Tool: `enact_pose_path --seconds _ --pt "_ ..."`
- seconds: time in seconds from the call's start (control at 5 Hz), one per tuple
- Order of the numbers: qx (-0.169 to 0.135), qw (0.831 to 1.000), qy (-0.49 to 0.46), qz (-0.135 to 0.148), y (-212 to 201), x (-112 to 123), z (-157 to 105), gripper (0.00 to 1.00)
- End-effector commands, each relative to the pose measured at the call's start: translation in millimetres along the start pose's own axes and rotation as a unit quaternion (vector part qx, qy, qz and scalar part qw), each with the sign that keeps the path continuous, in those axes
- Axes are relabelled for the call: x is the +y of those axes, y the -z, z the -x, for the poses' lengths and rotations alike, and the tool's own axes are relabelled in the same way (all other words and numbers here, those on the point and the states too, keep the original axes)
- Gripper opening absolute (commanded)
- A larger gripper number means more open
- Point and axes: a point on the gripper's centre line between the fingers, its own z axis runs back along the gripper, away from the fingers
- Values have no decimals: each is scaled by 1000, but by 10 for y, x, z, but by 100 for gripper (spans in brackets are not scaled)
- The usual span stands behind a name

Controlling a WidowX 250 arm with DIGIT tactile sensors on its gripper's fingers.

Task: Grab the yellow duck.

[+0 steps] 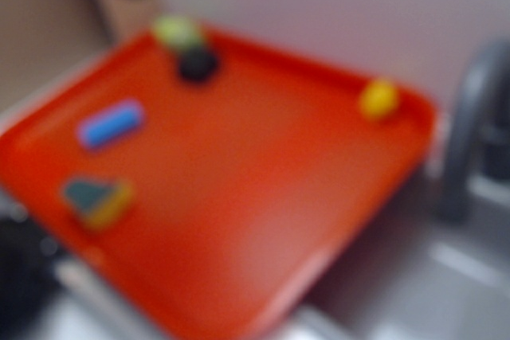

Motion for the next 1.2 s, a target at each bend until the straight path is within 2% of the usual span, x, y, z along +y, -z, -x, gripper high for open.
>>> enact_pose_path --seconds 0.0,0.2,0.6,0.8,1.0 --pt "-33 999 7 -20 330 -161 -318 100" --pt "-28 999 6 -44 696 -176 -511 100" --pt "-17 999 14 -33 1276 -318 -781 100" --pt "-11 1000 17 8 1473 -419 -873 100" --pt "-6 999 27 26 1649 -506 -909 100"
